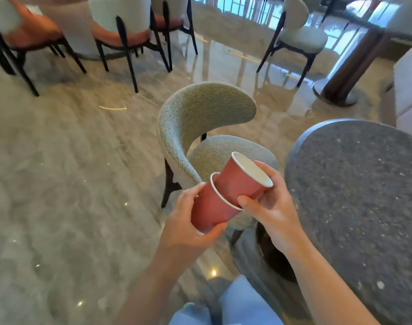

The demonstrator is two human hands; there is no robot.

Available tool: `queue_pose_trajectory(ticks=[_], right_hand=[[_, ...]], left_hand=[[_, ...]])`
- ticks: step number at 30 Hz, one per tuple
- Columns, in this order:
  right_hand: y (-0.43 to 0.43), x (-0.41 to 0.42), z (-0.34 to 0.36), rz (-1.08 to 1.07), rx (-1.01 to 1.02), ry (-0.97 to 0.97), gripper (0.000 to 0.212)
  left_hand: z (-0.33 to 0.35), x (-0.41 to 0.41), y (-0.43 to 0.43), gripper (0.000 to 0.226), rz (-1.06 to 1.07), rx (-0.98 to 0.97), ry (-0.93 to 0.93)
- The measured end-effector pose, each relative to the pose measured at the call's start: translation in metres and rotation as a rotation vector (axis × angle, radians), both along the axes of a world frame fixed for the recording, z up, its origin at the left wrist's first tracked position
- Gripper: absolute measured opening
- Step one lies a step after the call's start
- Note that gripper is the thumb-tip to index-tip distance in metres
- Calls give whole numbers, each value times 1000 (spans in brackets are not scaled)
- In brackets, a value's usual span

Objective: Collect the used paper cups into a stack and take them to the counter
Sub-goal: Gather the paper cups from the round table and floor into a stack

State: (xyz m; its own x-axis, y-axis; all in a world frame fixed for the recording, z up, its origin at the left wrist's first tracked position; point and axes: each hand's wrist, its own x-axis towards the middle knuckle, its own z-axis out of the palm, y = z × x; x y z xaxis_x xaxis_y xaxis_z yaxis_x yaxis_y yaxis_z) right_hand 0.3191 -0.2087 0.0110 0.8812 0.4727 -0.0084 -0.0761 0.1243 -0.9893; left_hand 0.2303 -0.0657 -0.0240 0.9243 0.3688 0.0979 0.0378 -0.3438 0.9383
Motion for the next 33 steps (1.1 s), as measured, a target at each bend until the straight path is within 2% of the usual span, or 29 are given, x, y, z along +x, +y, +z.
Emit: queue_pose_trajectory(ticks=[2, 3, 8, 10, 21, 24, 33], right_hand=[[22, 5, -1, 59, -23, 2, 86], [32, 9, -2, 78, -27, 12, 86], [88, 35, -11, 157, -52, 40, 53], [112, 51, -16, 178, -64, 39, 46], [253, 157, -6, 252, -89, 28, 42], [287, 180, -3, 249, -93, 54, 46], [423, 245, -22, 121, -69, 139, 47]], left_hand=[[-1, -3, 18, 65, 57, -7, 7], [-2, -3, 26, 65, 76, -8, 10], [-8, 16, 75, 65, 160, -34, 21], [-9, 30, 100, 64, 171, -39, 27], [14, 129, 248, 64, 156, 36, 76], [12, 153, 280, 67, 149, 26, 81], [-10, 234, 412, 63, 103, -56, 108]])
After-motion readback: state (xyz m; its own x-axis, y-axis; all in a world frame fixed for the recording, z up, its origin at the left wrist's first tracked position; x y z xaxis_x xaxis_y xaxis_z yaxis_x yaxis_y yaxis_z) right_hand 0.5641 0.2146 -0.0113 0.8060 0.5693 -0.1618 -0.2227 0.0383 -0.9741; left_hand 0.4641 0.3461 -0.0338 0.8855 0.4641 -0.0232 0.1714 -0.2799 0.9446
